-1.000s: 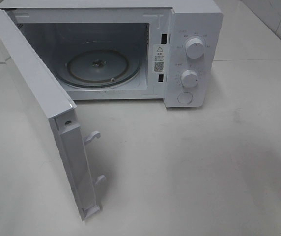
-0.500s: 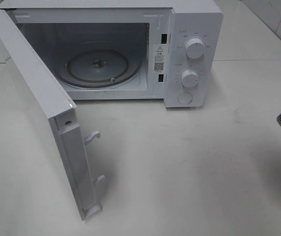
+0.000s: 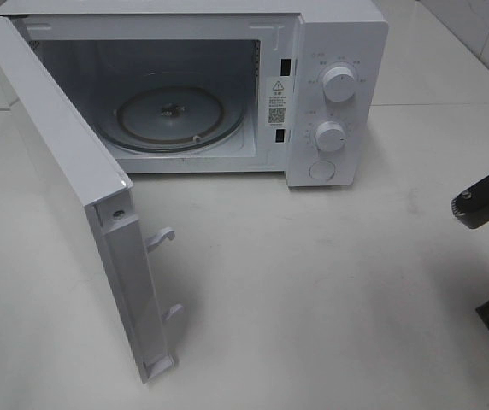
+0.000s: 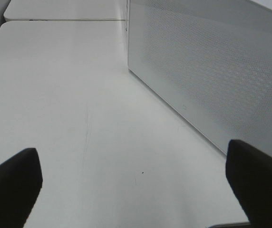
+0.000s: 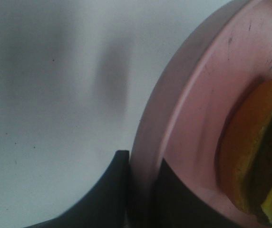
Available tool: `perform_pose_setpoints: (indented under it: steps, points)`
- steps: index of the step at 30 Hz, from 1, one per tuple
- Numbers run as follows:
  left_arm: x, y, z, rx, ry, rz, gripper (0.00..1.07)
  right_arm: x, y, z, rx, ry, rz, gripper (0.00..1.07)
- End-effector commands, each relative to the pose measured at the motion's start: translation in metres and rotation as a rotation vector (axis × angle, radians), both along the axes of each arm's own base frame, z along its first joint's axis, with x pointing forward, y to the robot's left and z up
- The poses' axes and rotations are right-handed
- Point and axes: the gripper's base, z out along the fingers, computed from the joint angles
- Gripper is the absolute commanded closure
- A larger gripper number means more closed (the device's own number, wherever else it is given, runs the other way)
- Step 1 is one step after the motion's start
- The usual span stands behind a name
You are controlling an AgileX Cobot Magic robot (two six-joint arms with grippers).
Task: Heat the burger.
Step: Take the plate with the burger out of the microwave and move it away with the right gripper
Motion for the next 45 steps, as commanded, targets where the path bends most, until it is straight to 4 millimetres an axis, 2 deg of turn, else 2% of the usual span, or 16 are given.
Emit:
perform_pose_setpoints:
  steps: [1, 7, 13, 23, 31, 33, 35, 36, 38, 39, 40, 41, 42, 45]
  points:
    - [-0.002, 0.000, -0.002, -0.005, -0.018, -0.001, 0.03, 0.005, -0.002, -0.001, -0.053, -0.034, -0.007, 1.04]
    - [-0.002, 0.000, -0.002, -0.005, -0.018, -0.001, 0.03, 0.012, 0.003, -0.016, -0.042, -0.040, -0.026, 1.04]
    - [-0.002, 0.000, -0.002, -0.005, -0.018, -0.001, 0.03, 0.023, -0.003, -0.039, -0.018, -0.010, -0.061, 1.02]
    - [-0.002, 0.000, -0.002, -0.005, -0.018, -0.001, 0.03, 0.033, -0.010, -0.060, -0.064, 0.001, -0.067, 1.00]
    - [-0.002, 0.000, -0.002, -0.005, -0.018, -0.001, 0.03, 0.038, -0.013, -0.076, -0.057, 0.015, -0.073, 0.94]
    - [-0.002, 0.000, -0.002, -0.005, -0.018, -0.001, 0.03, 0.038, -0.011, -0.078, -0.036, 0.018, -0.069, 0.90]
    - [-0.002, 0.000, -0.002, -0.005, -0.018, -0.001, 0.03, 0.038, -0.009, -0.080, -0.011, 0.033, -0.053, 0.81]
    - [-0.002, 0.000, -0.002, -0.005, -0.018, -0.001, 0.03, 0.038, -0.009, -0.080, -0.011, 0.033, -0.053, 0.81]
    - [-0.002, 0.000, -0.002, -0.005, -0.018, -0.001, 0.03, 0.036, -0.009, -0.080, -0.009, 0.060, -0.042, 0.68]
    - [-0.002, 0.000, -0.002, -0.005, -0.018, -0.001, 0.03, 0.036, -0.009, -0.080, -0.009, 0.060, -0.042, 0.68]
    - [-0.002, 0.000, -0.002, -0.005, -0.018, -0.001, 0.03, 0.035, -0.008, -0.080, -0.012, 0.078, -0.035, 0.60]
    - [-0.002, 0.000, -0.002, -0.005, -0.018, -0.001, 0.03, 0.035, -0.008, -0.080, -0.012, 0.078, -0.035, 0.60]
    - [-0.002, 0.000, -0.002, -0.005, -0.018, -0.001, 0.03, 0.034, -0.008, -0.079, -0.009, 0.096, -0.028, 0.53]
    - [-0.002, 0.000, -0.002, -0.005, -0.018, -0.001, 0.03, 0.032, -0.007, -0.071, 0.017, 0.092, -0.025, 0.46]
